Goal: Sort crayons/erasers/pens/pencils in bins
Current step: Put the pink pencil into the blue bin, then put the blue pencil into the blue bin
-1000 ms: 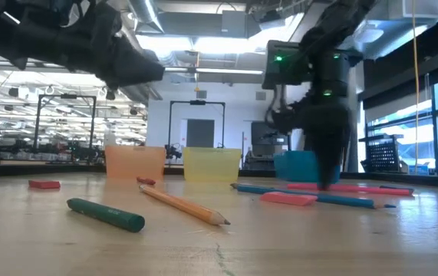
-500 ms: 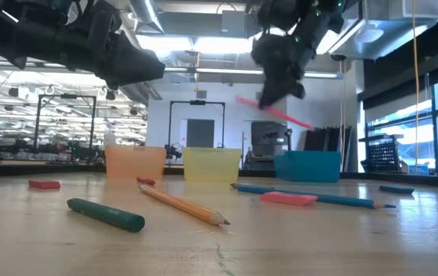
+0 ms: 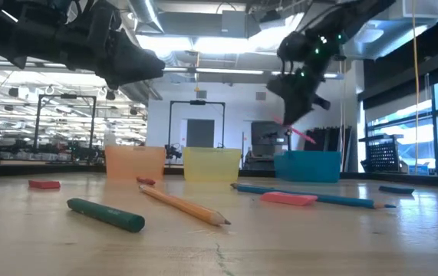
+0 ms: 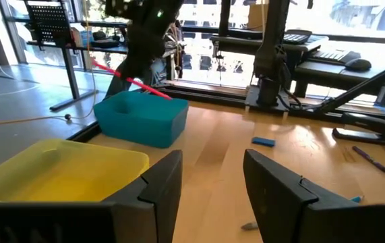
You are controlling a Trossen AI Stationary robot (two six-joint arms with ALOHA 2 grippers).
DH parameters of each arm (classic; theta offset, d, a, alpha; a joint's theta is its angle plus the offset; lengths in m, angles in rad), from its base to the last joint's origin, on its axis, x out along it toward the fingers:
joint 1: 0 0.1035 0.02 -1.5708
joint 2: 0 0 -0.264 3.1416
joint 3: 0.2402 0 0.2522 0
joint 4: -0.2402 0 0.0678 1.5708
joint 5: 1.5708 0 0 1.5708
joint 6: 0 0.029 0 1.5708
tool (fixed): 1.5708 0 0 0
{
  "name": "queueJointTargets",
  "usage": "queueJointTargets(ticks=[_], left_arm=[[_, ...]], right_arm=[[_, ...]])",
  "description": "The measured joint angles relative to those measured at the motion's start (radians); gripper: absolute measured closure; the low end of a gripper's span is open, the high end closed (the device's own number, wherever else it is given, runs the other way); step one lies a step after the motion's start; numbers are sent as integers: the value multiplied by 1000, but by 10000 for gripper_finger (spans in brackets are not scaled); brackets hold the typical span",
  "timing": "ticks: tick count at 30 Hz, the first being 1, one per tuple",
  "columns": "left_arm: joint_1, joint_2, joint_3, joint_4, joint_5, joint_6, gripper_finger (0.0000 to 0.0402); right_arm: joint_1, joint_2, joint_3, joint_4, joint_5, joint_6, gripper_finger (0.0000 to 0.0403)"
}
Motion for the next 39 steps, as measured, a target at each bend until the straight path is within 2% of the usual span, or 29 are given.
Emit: queueJointTargets(ticks=[13,31,39], left_arm=[[0,0,0,2,0,-2,250],[0,-1,5,54,2,-1,250],[0,-1,5,54,2,-1,250]], right_arm=[[-98,92,-96,49,-10,24,366],[-102,213,-97,94,-43,-28,364],[-113,218,-97,100,-62,-29,317]])
